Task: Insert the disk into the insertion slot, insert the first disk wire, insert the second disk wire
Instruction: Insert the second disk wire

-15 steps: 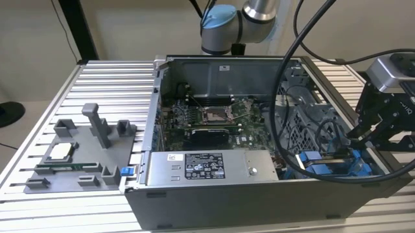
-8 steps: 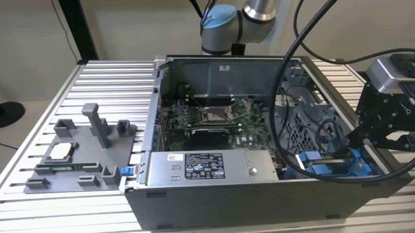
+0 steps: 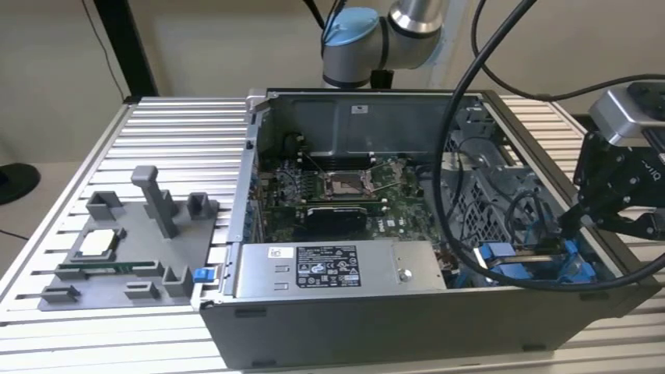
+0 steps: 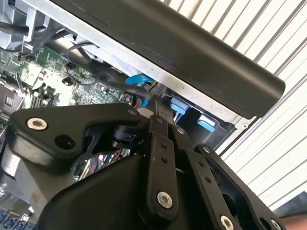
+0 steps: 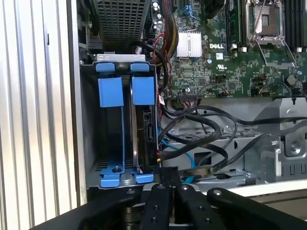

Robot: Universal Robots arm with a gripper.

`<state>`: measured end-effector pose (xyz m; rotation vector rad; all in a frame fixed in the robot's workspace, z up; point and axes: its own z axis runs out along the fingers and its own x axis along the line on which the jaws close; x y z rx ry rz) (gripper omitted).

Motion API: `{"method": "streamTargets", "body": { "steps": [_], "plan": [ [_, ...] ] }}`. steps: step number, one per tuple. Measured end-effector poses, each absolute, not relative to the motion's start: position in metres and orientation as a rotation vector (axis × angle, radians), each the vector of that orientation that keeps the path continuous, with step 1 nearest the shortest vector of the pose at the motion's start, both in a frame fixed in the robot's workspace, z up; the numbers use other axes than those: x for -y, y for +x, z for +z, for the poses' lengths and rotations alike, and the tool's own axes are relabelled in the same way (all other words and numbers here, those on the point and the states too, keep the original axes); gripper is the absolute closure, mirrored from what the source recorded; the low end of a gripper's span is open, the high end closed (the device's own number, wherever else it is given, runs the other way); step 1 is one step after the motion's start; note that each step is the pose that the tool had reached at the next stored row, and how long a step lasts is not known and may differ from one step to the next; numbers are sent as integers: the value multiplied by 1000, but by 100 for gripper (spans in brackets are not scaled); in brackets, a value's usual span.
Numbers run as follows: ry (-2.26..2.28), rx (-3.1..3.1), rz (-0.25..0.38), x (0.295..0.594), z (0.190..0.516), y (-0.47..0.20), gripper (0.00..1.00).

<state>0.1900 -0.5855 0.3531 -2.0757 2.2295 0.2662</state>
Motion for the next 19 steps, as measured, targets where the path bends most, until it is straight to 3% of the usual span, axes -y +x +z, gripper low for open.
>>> {"method": "streamTargets", "body": {
  "steps": [6,7,19],
  "plan": [
    [-2077,-2232,272,585,356,190,100],
    [-2077,-2233,272,585,356,190,0],
    [-2084,-2242,286,588,359,190,0]
  ]
}}
